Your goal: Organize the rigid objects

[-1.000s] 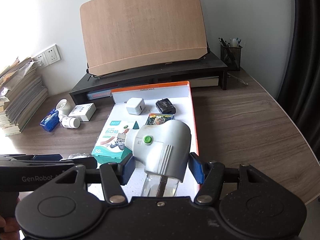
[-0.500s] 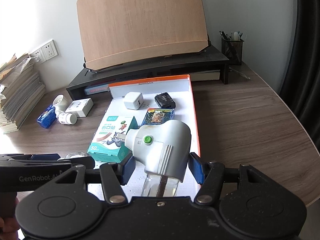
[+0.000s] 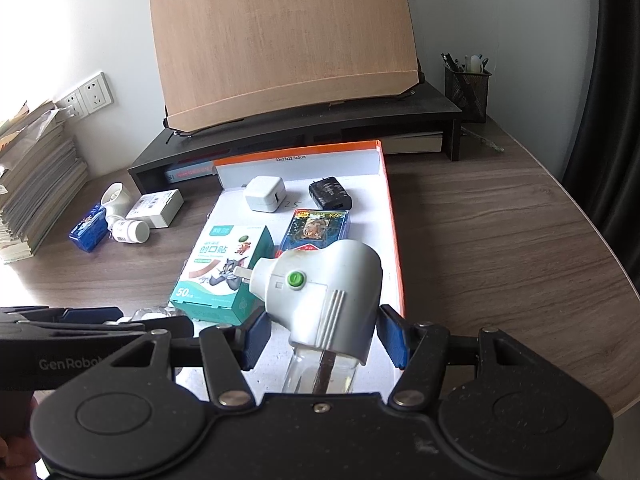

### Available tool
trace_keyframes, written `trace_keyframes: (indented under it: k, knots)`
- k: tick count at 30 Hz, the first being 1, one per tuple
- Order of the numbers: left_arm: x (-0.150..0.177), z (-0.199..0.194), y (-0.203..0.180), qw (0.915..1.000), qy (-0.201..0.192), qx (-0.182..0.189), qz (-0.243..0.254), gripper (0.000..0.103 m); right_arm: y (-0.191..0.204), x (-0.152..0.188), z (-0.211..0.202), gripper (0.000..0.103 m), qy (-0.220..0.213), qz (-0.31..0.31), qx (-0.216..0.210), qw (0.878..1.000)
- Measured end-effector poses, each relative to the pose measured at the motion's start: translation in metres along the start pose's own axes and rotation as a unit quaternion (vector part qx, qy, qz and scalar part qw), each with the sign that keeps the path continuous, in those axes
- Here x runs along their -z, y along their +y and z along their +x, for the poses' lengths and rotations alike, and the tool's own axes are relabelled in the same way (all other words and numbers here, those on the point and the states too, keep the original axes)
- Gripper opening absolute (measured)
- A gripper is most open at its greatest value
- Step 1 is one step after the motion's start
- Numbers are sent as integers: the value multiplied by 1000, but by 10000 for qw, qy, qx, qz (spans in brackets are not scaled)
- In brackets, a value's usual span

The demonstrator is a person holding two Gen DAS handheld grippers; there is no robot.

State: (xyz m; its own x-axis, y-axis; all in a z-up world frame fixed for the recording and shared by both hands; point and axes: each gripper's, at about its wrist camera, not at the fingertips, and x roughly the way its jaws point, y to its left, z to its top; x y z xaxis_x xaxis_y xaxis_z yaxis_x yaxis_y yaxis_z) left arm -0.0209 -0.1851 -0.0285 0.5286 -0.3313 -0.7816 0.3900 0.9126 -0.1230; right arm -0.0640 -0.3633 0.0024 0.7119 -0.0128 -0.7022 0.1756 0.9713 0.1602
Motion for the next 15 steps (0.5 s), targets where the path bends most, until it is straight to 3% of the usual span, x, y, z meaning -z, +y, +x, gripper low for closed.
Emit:
trace_keyframes:
  k: [15]
  knots:
    - [1,0,2,10000,37,-7,18,80,2,0,1,71,27,-18,-1,10000]
